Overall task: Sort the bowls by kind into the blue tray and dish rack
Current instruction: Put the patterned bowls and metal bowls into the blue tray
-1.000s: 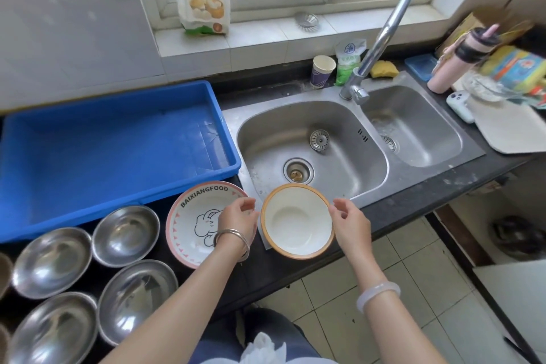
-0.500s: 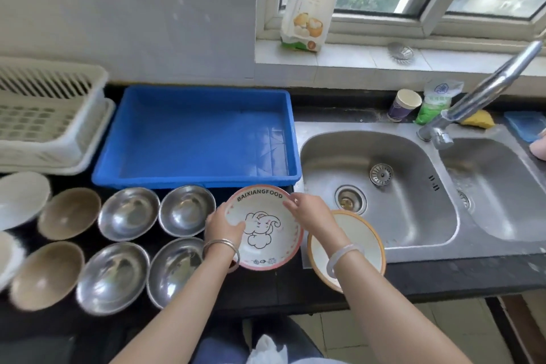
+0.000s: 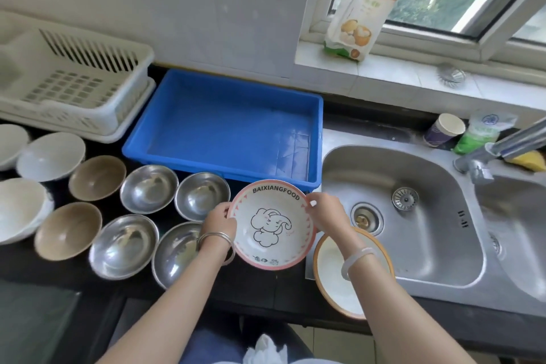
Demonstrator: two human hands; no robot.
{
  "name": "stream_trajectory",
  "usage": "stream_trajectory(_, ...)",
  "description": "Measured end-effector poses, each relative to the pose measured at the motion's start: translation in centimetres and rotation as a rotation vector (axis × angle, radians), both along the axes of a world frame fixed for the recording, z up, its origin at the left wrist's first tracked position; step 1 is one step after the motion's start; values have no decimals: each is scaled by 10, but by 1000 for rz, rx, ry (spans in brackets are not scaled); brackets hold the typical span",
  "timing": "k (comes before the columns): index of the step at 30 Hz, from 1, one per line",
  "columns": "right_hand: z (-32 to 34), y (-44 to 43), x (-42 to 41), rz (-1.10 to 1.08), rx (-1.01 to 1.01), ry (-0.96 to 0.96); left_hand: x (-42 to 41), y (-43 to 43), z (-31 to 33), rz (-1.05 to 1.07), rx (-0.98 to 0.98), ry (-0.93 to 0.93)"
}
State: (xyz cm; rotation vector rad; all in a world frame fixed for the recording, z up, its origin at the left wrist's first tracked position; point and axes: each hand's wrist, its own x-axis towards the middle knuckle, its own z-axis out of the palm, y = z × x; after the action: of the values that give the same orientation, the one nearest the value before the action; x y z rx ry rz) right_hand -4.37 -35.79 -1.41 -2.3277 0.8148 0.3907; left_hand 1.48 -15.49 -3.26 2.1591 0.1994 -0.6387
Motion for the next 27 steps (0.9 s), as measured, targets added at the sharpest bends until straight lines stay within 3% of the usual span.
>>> stream_trajectory(9,49,-5,44,-199,340,-216,53,17,52,320,-356,-44)
stream_trajectory(13,55,6,89,-250,399,-238,86,26,63,385,-530,35)
stream_trajectory(19,39,35,163,-353,468,-309,155,41,52,471,-570,31)
stream_trajectory(27,-10,69,233,-497,576,-265,238,58,9,411,-427,30)
